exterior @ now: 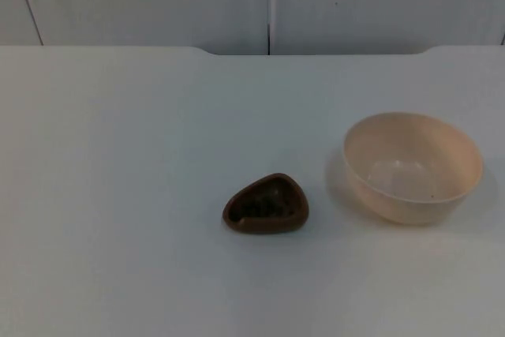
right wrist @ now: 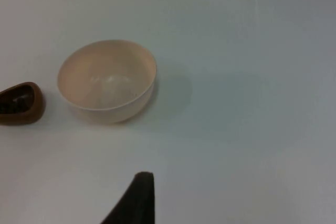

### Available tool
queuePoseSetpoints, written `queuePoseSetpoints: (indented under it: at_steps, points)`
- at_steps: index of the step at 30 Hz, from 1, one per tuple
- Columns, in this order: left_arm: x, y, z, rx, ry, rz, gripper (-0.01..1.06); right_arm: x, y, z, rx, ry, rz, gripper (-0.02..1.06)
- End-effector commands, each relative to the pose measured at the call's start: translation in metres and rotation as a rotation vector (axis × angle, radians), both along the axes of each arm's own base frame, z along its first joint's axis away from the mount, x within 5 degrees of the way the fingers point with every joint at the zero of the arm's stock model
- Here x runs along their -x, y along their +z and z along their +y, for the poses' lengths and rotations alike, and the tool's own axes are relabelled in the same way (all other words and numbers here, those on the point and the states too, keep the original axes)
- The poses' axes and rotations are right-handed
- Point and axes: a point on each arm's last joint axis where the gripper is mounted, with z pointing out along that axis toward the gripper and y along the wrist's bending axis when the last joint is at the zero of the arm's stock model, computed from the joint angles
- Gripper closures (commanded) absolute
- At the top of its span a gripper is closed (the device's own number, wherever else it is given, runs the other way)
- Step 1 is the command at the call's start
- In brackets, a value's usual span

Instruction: Pick up the bowl with the left hand and pour the coffee beans from the cup into the bowl with the right hand.

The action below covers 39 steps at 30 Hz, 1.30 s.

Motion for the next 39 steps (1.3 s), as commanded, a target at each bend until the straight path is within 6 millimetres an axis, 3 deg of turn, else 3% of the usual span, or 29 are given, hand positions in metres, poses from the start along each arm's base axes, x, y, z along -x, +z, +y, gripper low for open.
queuePoseSetpoints:
  at_steps: [1, 9, 22, 39]
  points:
    - [-0.003, 0.006, -0.001, 0.013, -0.003, -0.015, 0.0, 0.0, 0.0, 0.0, 0.007, -0.007, -0.008, -0.01]
    - [-0.009, 0.012, -0.001, 0.022, -0.005, -0.025, 0.0, 0.0, 0.0, 0.0, 0.007, -0.007, -0.008, -0.01]
    - [-0.024, 0.005, -0.005, 0.053, -0.043, 0.021, 0.0, 0.0, 0.0, 0.0, 0.007, -0.007, -0.008, -0.01]
    - [-0.082, -0.032, -0.018, 0.173, -0.125, 0.199, 0.05, 0.0, 0.0, 0.0, 0.007, -0.007, -0.008, -0.01]
